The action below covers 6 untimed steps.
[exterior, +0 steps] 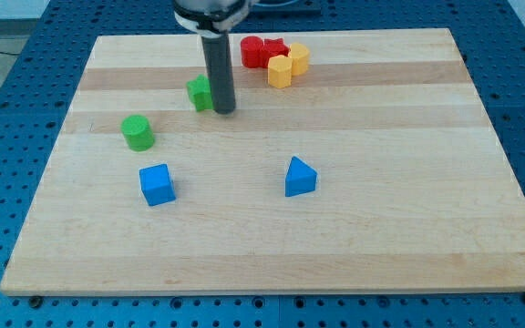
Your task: Move the red circle above to the red star
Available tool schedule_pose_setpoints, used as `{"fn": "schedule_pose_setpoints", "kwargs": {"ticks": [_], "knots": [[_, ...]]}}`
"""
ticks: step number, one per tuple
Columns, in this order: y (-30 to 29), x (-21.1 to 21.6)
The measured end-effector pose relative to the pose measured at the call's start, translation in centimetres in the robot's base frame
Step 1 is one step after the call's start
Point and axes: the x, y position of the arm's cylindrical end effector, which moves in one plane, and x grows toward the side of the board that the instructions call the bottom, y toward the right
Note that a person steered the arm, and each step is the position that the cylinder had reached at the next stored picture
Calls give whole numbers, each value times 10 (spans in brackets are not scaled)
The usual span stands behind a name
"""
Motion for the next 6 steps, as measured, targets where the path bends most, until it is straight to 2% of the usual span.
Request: {"fn": "schedule_pose_setpoints", "kwargs": {"ticks": [1, 2, 3, 4, 5, 6], "knots": [[-27, -36], [-21, -49], [-9, -82], [60, -91], [48, -96], [44, -124]]}}
